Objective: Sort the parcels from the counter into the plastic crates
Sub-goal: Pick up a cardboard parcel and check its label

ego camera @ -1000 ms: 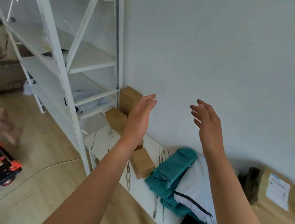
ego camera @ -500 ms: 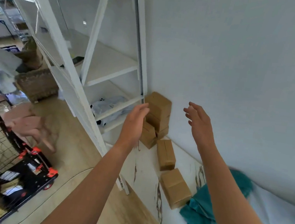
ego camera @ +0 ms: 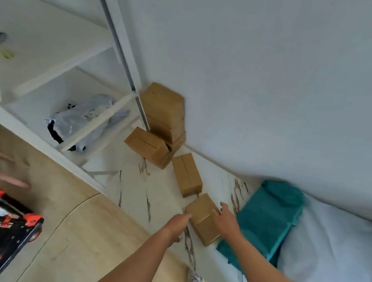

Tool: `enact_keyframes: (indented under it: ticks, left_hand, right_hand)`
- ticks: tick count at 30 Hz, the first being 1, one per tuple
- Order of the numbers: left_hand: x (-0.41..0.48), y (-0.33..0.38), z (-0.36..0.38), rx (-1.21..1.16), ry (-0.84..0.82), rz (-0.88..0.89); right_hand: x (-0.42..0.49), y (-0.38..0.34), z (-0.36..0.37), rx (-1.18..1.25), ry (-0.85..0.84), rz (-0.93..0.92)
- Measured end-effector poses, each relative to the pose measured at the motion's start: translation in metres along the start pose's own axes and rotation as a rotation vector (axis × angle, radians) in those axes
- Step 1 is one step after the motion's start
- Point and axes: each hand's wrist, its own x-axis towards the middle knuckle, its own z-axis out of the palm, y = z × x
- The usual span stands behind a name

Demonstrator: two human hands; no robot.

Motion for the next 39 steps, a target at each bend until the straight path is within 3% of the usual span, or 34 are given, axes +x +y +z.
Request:
enact_keyframes:
  ticks: [3, 6, 13, 16, 18, 22, 26, 29, 32, 35, 39]
  left_hand:
    - [0.019, -0.012, 0.013, 0.204, -0.076, 0.119]
    - [0.038, -0.018, 0.013, 0.415, -0.072, 0.134]
    - [0.061, -0.002, -0.01, 0.57, -0.106, 0.197]
    - [0.056, 0.024, -0.018, 0.543, -0.133, 0.303]
    - [0.044, 0.047, -0.024, 0.507, -0.173, 0.391]
    - [0.004, 0.097, -0.028, 0.327, -0.201, 0.658]
    - [-0.069, 0.131, -0.033, 0.016, -0.277, 0.965]
    - [-0.112, 0.143, -0.036, -0.032, -0.283, 1.202]
    - [-0.138, 0.147, -0.031, -0.047, -0.281, 1.335]
    - [-0.155, 0.146, -0.026, -0.088, -0.312, 1.343]
    - [-0.168, 0.141, -0.022, -0.028, -0.227, 1.424]
  right_hand:
    - [-0.01, 0.028, 0.026, -0.091, -0.054, 0.052]
    - [-0.013, 0.036, 0.037, -0.08, 0.0, 0.092]
    - [-0.011, 0.019, 0.048, 0.23, 0.042, 0.317]
    - [-0.013, -0.001, 0.042, 0.482, 0.162, 0.397]
    - [-0.019, -0.019, 0.027, 0.43, 0.288, 0.387]
    - [-0.057, -0.068, -0.01, 0.441, 0.612, 0.214]
    - [-0.119, -0.125, -0.034, 0.717, 0.913, -0.179]
    - [-0.158, -0.148, -0.044, 0.78, 1.048, -0.424]
    - [-0.182, -0.155, -0.049, 0.775, 1.104, -0.549]
    - [-0.196, -0.151, -0.054, 0.802, 1.118, -0.619]
    - [-0.203, -0.141, -0.064, 0.885, 1.038, -0.629]
